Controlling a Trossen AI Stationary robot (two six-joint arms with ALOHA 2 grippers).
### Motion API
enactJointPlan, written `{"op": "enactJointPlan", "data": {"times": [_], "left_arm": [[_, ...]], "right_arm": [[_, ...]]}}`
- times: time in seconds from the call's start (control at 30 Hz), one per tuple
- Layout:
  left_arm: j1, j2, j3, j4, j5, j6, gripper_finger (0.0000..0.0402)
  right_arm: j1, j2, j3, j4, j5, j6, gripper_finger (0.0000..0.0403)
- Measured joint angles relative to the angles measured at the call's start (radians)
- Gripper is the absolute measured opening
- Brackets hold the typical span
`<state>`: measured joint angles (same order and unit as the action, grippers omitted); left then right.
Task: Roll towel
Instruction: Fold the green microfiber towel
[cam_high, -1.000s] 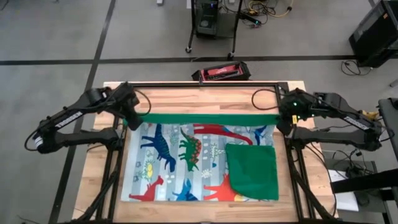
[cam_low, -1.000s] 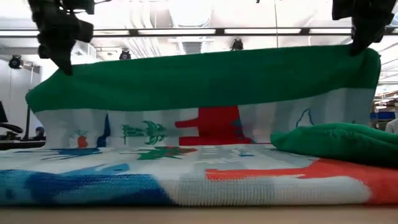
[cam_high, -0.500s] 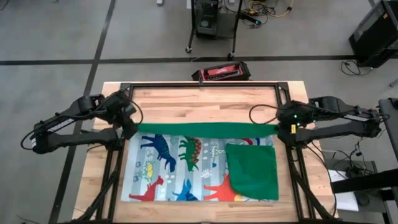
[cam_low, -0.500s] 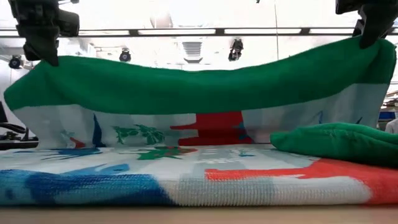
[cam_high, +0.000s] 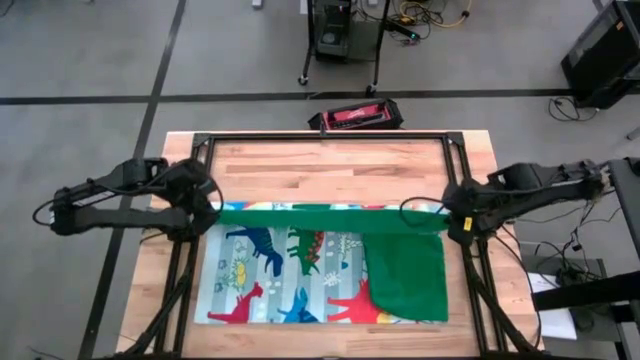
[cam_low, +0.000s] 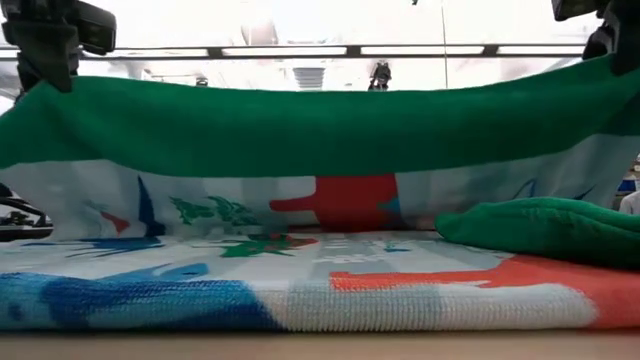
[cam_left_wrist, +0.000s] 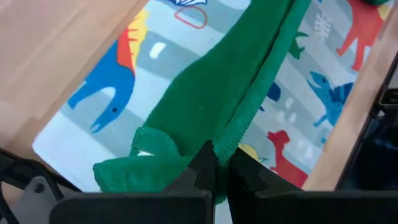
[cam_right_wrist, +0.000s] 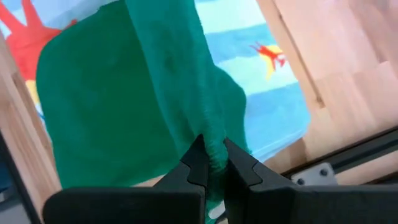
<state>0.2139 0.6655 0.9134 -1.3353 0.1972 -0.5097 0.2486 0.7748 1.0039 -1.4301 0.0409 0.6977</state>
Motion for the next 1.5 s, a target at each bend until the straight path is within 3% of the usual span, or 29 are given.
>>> {"op": "enactJointPlan", "data": {"times": [0.4,0.7,1.0,1.3,1.5], "left_arm": [[-0.166,-0.013,-0.147,0.139,0.047,-0.151,0.0000],[-0.378,0.027,-0.164,0.236,0.046,-0.343,0.0000],[-0.610,0.078,-0.172,0.259,-0.007,-0.541,0.0000],[-0.721,0.078,-0.172,0.268,-0.080,-0.655,0.0000],[-0.805,0.130,-0.186,0.391,-0.111,-0.673,0.0000]], "right_arm": [[0.251,0.041,-0.093,0.138,0.031,0.179,0.0003],[0.423,0.162,-0.123,0.218,0.039,0.319,0.0003],[0.581,0.257,-0.124,0.219,0.066,0.486,0.0003],[0.677,0.264,-0.133,0.260,0.121,0.619,0.0003],[0.728,0.319,-0.150,0.309,0.188,0.683,0.0003]]}}
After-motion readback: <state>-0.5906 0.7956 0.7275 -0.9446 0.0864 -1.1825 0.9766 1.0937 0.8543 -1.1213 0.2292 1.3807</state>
